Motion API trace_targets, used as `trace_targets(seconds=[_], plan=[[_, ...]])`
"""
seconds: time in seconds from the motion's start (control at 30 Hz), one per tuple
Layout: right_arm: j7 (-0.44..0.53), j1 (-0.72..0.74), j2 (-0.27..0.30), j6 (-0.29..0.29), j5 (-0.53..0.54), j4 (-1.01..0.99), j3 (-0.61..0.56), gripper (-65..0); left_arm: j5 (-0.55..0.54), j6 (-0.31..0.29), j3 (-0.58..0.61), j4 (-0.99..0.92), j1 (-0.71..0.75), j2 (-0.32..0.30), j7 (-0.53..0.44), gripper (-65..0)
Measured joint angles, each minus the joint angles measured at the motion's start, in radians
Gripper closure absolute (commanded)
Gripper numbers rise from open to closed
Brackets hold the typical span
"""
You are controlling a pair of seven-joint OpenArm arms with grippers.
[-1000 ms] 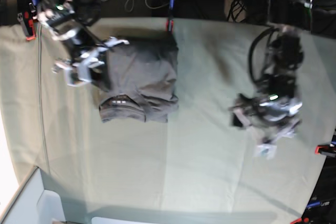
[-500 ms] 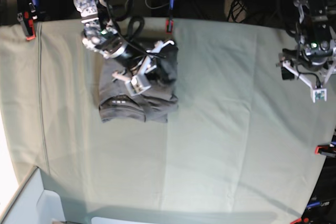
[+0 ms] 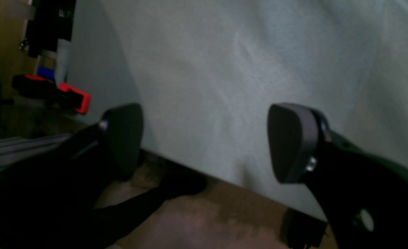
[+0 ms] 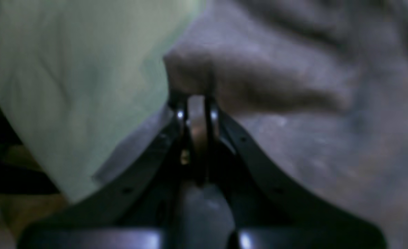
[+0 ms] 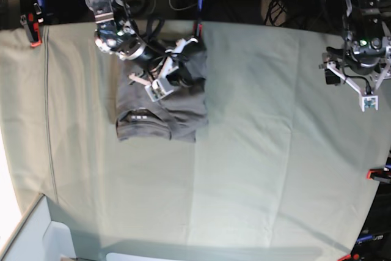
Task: Layout the t-shirt on the table in an organized manner, then fold the t-shirt properly
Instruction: 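Smooth and square the folded shirt edges with the right gripper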
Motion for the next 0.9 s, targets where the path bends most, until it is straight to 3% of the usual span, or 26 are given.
trace_targets(seconds=[0.23, 0.63, 0.73, 0.9], plan=[[0.003, 0.026, 0.009, 0.0, 0.003, 0.071, 0.0, 0.0, -0.002, 0.0, 0.001, 0.0, -0.005, 0.0, 0.0, -54.1], [0.009, 0.216, -0.032, 0.0, 0.002, -0.301, -0.014, 0.0, 0.0, 0.0, 0.004, -0.004, -0.002, 0.0, 0.0, -54.2], [0.0, 0.204, -0.03, 0.0, -0.003, -0.233, -0.012, 0.0, -0.008, 0.0, 0.004, -0.004, -0.002, 0.002, 0.0, -54.3], [0.005, 0.037, 0.042, 0.002, 0.005, 0.09, -0.005, 0.0, -0.008, 0.0, -0.001, -0.002, -0.002, 0.021, -0.003, -54.2]])
